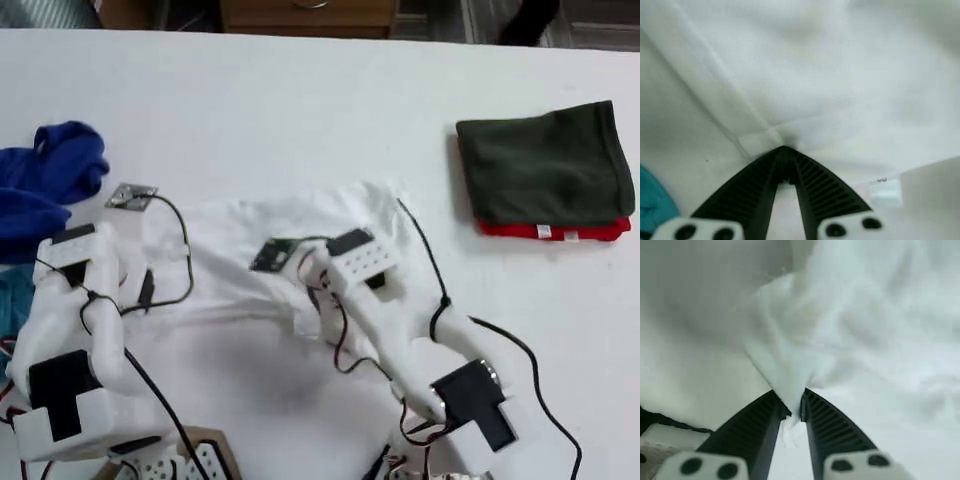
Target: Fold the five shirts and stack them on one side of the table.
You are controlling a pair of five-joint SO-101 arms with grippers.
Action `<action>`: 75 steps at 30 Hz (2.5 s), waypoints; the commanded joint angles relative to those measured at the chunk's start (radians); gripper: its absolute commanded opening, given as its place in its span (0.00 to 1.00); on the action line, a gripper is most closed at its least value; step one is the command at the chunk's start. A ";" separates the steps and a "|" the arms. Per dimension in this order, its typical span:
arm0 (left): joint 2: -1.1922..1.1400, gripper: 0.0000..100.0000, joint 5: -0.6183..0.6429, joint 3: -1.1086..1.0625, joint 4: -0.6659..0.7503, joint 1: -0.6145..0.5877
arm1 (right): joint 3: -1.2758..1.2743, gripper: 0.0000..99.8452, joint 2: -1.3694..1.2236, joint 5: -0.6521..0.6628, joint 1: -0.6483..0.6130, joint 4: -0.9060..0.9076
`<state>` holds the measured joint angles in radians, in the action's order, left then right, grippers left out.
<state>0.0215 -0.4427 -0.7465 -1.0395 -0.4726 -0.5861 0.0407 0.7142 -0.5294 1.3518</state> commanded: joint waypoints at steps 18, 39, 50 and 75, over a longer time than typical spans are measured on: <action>0.000 0.02 -0.003 -0.004 0.041 -0.006 | 0.454 0.02 -0.094 0.120 0.145 -0.111; 0.000 0.02 -0.003 -0.005 0.041 -0.006 | 1.033 0.01 -0.392 -0.127 0.173 0.331; 0.000 0.02 -0.003 -0.005 0.041 -0.006 | 0.733 0.02 -0.265 -0.129 0.081 0.398; 0.000 0.02 -0.003 -0.005 0.041 -0.006 | 0.549 0.02 -0.185 -0.141 0.325 -0.133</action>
<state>0.0215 -0.4427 -0.7480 -1.0349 -0.4726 -0.0399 -0.2723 0.5869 -0.1688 1.1508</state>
